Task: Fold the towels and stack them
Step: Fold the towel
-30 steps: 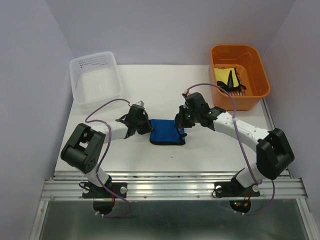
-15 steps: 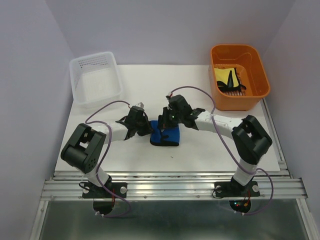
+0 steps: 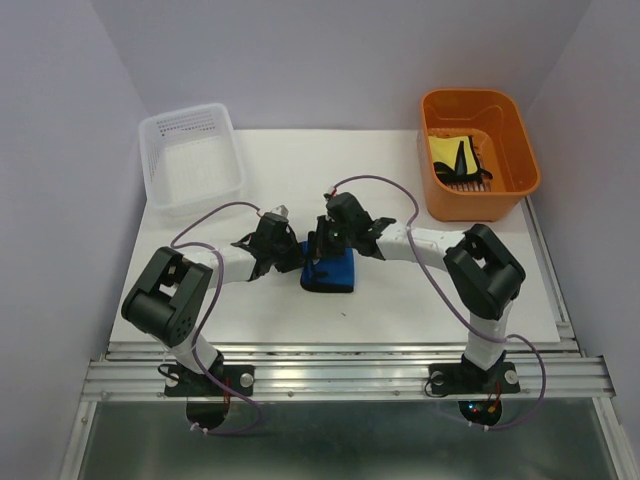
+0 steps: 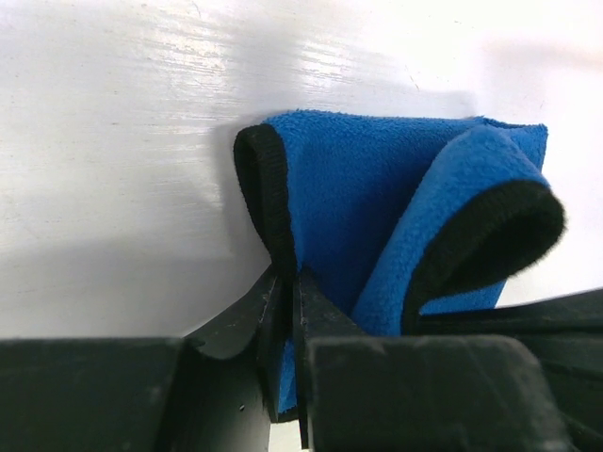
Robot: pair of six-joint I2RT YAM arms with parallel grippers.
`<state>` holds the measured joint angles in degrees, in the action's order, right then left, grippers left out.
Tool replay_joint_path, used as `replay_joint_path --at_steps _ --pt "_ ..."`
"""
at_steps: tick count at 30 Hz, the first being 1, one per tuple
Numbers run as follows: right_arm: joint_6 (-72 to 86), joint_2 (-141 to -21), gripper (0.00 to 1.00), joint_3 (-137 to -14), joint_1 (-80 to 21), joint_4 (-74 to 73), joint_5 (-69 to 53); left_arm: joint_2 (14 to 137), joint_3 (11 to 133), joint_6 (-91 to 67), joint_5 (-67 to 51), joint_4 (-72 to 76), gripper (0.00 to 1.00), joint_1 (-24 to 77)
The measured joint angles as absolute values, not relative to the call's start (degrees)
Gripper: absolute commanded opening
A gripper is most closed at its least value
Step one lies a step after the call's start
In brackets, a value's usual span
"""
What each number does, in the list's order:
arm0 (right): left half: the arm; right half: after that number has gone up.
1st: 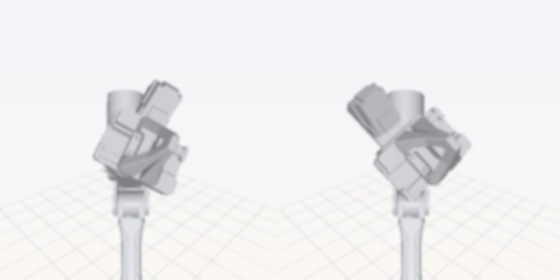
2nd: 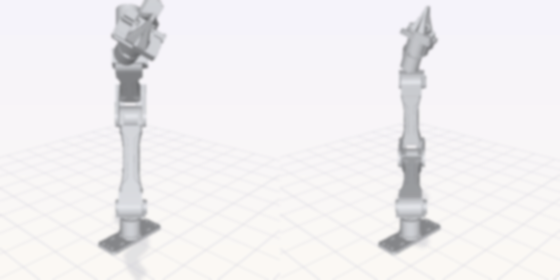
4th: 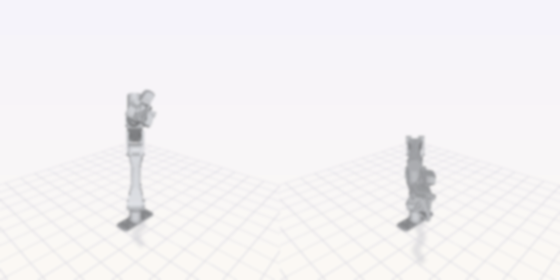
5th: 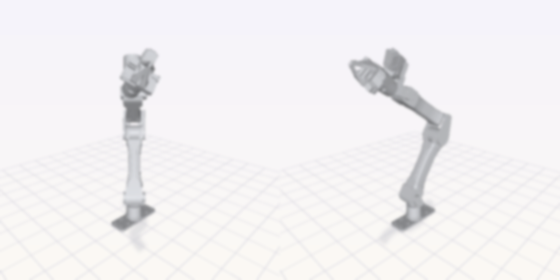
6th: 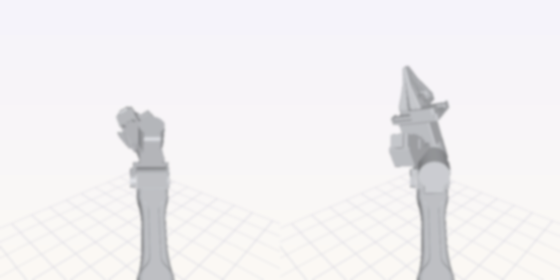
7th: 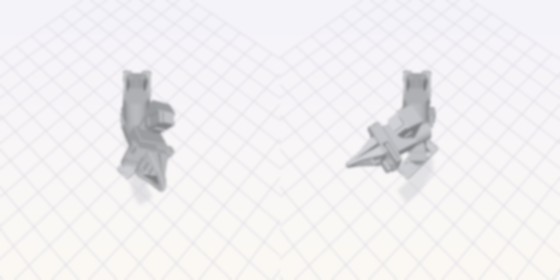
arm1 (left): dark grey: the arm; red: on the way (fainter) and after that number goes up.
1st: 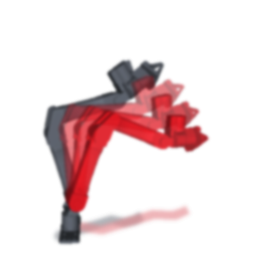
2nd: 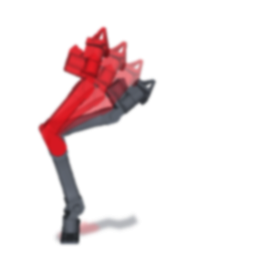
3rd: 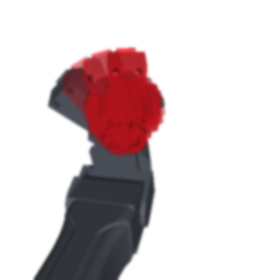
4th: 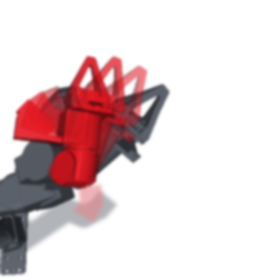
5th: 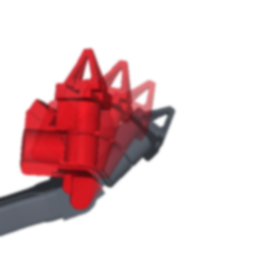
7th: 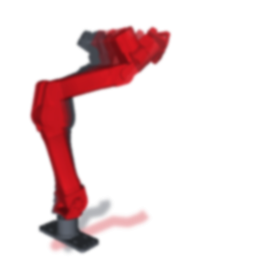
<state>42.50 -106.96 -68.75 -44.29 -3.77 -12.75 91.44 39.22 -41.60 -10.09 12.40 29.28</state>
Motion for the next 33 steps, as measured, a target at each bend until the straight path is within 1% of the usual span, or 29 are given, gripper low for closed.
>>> replay_joint_path --at_steps 1,5,6,7,8,12,15,16,18,20,21,23,24,26,27,28,29,30,31,33 --pt "42.8 -107.2 0.01 -68.9 -44.3 -3.7 -12.6 91.4 39.2 -41.6 -10.1 12.4 0.18 29.3" --pt "43.6 -109.2 0.01 -69.1 -44.3 -2.9 -11.8 91.4 39.2 -41.7 -10.1 12.4 0.30 29.3" --pt "43.8 -109.9 0.02 -69.3 -44.3 -2.9 -11.6 91.4 39.2 -41.7 -10.1 12.4 0.35 29.3" --pt "43.8 -110.5 0.02 -69.5 -44.3 -3.0 -11.2 91.3 39.2 -41.8 -9.8 12.2 0.37 29.3" --pt "43.9 -110.8 0.03 -69.6 -44.2 -3.0 -10.7 90.9 39.2 -41.6 -9.5 11.8 0.43 29.2" --pt "44.6 -111.1 0.12 -69.7 -43.8 -3.0 -9.6 89.3 39.2 -41.5 -8.1 9.6 0.45 29.2" --pt "44.8 -111.5 0.22 -70.0 -44.0 -3.0 -9.6 88.4 39.2 -41.5 -7.7 7.7 0.45 29.3" --pt "44.8 -111.9 0.24 -70.4 -44.0 -3.0 -9.6 87.9 39.2 -41.5 -7.5 6.9 0.46 29.4" --pt "44.9 -112.6 0.27 -71.1 -44.0 -3.0 -9.9 87.0 39.2 -41.5 -7.3 6.0 0.49 29.5" --pt "44.9 -112.9 0.29 -71.5 -44.0 -3.0 -10.3 85.2 38.7 -41.6 -7.0 5.1 0.55 29.6" --pt "44.8 -112.9 0.31 -71.6 -44.0 -3.0 -10.5 84.0 38.4 -41.6 -6.7 4.5 0.59 29.6" --pt "44.8 -112.9 0.41 -72.0 -44.0 -3.0 -11.0 81.4 37.7 -41.8 -5.9 3.4 0.63 29.6" --pt "44.8 -112.8 0.53 -72.1 -44.0 -3.0 -11.3 79.3 37.1 -41.9 -5.4 2.7 0.68 29.6" --pt "44.6 -112.4 0.63 -72.1 -44.0 -3.0 -11.9 76.3 36.4 -41.9 -4.5 1.4 0.73 29.6" --pt "44.0 -111.8 0.72 -72.1 -43.9 -3.0 -12.7 74.9 36.0 -42.0 -4.3 0.6 0.79 29.6" --pt "43.7 -111.3 0.75 -72.1 -43.9 -3.0 -13.1 73.0 35.6 -42.1 -3.9 -0.2 0.83 29.6" --pt "43.2 -110.3 0.85 -72.1 -43.9 -3.0 -13.6 71.5 35.2 -42.0 -3.8 -1.2 0.86 29.6" --pt "42.9 -109.3 0.98 -72.1 -43.9 -3.0 -14.1 70.5 34.8 -42.2 -3.7 -1.5 0.90 29.6" --pt "42.3 -108.0 1.00 -72.0 -43.9 -3.1 -14.2 69.2 34.3 -42.2 -3.6 -2.1 0.92 29.6" --pt "40.6 -104.6 1.00 -72.0 -43.8 -3.7 -13.9 68.0 33.7 -42.2 -3.4 -2.6 0.95 29.7"
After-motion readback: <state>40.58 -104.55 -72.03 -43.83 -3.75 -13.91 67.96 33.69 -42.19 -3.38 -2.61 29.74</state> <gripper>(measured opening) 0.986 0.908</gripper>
